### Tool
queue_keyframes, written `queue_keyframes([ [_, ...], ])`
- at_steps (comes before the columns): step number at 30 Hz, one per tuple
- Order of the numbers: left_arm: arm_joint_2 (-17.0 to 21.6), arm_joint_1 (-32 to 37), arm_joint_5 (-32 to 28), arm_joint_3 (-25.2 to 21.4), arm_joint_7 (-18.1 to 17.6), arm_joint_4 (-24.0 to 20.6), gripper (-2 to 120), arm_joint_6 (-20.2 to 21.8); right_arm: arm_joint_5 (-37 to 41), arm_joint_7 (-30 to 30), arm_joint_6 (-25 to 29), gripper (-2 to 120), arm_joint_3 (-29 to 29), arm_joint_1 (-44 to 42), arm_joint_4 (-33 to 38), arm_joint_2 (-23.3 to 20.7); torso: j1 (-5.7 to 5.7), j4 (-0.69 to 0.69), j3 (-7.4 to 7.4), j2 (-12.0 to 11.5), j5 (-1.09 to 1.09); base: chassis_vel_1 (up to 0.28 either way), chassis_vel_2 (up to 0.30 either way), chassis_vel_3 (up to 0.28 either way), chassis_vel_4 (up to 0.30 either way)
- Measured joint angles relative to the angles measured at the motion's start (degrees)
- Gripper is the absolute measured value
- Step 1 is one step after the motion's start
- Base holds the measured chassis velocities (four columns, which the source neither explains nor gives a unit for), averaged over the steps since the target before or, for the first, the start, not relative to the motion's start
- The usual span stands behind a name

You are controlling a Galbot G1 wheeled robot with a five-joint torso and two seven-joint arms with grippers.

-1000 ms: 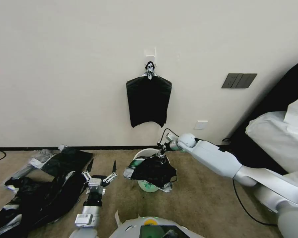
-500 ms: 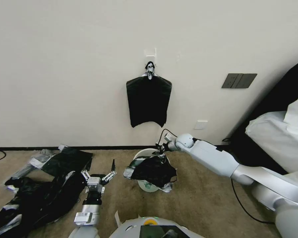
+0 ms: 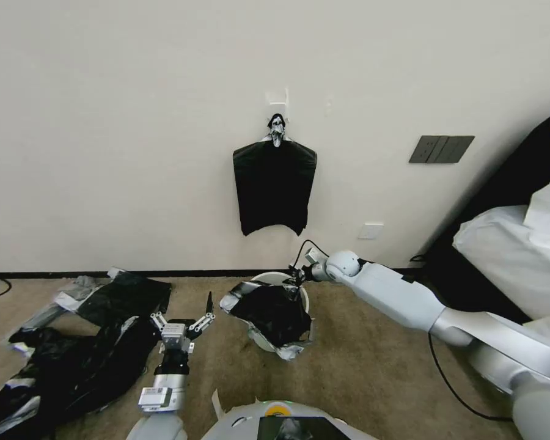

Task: Place a trash bag onto the trash bin.

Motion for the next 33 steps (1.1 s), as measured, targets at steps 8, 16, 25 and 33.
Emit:
queue_keyframes([
  [8, 0.7, -0.9, -2.0, 0.0, -0.1, -0.4, 100, 1.2, 11.8, 15.8, -4.2, 7, 6.6, -3.9, 7.7, -5.3, 0.0, -0.02, 0.0, 0.0, -0.01, 0.0, 0.0, 0.0, 0.0],
  [16, 1.9, -3.0, -4.2, 1.0, -0.3, 0.2, 100, 3.0, 32.2, 47.1, -5.5, 7, 15.3, -10.6, 19.4, -9.7, 0.0, 0.0, 0.0, 0.0, 0.01, 0.0, 0.0, 0.0, 0.0],
  [25, 3.2, -6.3, -5.6, 2.2, -0.4, 0.6, 100, 5.5, 42.7, 68.7, -2.6, 7, 26.1, -24.8, 31.2, -9.2, 0.0, -0.02, 0.0, 0.0, -0.01, 0.0, 0.0, 0.0, 0.0],
  [33, 3.8, -6.4, -6.4, 1.9, -0.4, 0.0, 100, 6.0, 41.9, 81.2, 1.6, 7, 33.2, -38.1, 40.1, -2.3, 0.0, -0.01, 0.0, 0.0, 0.01, 0.0, 0.0, 0.0, 0.0],
])
